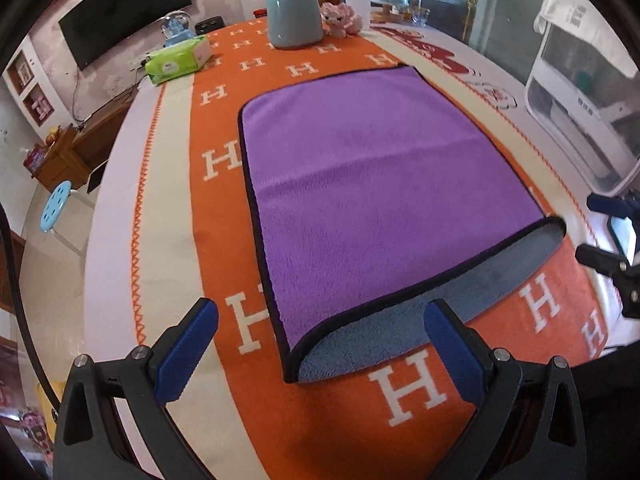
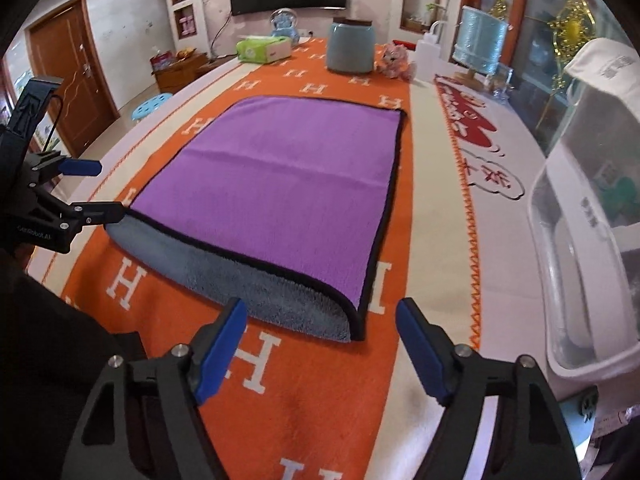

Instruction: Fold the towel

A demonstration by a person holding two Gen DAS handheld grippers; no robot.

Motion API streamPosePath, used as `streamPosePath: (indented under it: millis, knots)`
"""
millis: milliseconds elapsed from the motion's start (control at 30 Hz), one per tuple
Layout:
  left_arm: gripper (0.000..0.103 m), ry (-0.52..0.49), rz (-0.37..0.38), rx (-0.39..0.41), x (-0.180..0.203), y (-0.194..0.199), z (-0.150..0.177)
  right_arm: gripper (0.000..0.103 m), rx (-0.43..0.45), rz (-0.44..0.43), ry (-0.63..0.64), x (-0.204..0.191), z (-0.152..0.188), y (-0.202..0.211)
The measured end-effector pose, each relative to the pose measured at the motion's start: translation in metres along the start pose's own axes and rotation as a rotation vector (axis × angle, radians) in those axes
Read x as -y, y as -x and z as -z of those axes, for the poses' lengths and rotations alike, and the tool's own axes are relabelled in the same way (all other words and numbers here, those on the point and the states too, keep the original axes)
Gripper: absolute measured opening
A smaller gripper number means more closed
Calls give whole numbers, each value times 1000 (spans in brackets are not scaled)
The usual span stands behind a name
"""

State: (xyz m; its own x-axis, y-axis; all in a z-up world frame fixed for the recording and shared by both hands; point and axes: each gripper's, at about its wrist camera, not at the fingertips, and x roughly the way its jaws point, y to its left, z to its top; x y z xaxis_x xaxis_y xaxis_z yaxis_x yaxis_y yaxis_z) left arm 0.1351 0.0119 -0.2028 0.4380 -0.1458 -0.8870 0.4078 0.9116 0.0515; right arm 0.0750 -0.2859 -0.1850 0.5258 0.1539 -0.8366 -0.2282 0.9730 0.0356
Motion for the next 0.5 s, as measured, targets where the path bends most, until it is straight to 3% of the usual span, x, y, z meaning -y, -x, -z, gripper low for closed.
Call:
streamPosePath:
  millis: [200,500]
  knots:
    - [102,-19,30,-25,-5,-17,6,66,-28,-15,19,4,6,-19]
    - [87,2,105,-62,-14,-29,7,57,-67,-57,34,6,9,-37]
